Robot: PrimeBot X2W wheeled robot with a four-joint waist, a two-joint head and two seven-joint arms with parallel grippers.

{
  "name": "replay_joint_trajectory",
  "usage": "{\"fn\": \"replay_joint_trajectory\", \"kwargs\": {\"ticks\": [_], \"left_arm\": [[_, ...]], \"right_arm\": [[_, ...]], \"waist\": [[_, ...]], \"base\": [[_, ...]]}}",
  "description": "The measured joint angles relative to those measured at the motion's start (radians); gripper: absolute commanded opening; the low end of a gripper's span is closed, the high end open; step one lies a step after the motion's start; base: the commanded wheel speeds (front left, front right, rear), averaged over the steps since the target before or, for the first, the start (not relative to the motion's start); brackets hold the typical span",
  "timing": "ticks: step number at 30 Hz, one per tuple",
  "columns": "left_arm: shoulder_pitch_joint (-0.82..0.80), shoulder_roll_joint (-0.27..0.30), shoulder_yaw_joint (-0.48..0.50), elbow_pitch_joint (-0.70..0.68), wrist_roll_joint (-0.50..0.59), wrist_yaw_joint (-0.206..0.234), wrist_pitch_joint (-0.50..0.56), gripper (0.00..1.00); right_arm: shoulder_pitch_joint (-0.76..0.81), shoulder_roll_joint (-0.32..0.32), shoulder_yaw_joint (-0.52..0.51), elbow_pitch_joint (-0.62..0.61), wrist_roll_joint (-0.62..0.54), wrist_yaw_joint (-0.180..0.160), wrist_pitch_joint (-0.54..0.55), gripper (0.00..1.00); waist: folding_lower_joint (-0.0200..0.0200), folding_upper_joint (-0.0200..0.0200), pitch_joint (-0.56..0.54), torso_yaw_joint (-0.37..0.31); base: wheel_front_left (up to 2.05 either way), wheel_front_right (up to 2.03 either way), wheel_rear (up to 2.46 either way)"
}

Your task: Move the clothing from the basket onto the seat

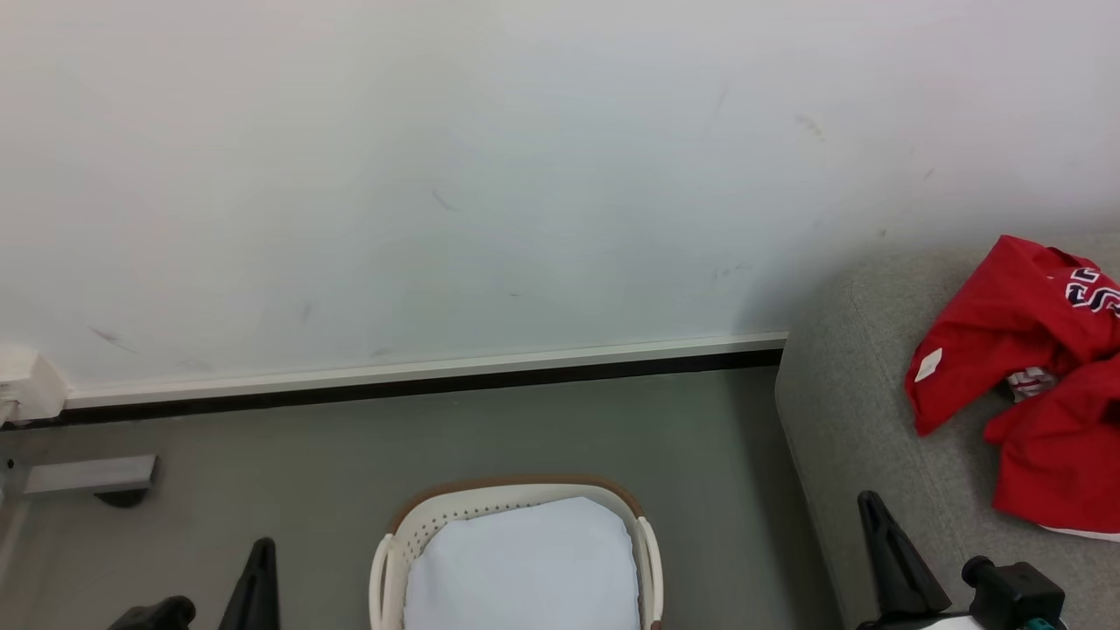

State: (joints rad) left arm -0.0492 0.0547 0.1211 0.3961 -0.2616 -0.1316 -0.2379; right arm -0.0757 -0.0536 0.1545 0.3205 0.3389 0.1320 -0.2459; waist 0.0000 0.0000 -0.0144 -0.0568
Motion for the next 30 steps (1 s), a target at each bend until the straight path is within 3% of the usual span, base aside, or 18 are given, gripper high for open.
{"fn": "replay_joint_trajectory", "kwargs": {"ticks": [30], "left_arm": [[-0.009,-0.002,-0.005,-0.056,-0.492,0.0,0.123,0.0]], "right_arm": [[-0.003,-0.01,-0.074,-0.028,0.482,0.0,0.114,0.0]], "waist": [[0.0,0.0,0.004,0.014]], "base": [[0.0,0.0,0.0]]}}
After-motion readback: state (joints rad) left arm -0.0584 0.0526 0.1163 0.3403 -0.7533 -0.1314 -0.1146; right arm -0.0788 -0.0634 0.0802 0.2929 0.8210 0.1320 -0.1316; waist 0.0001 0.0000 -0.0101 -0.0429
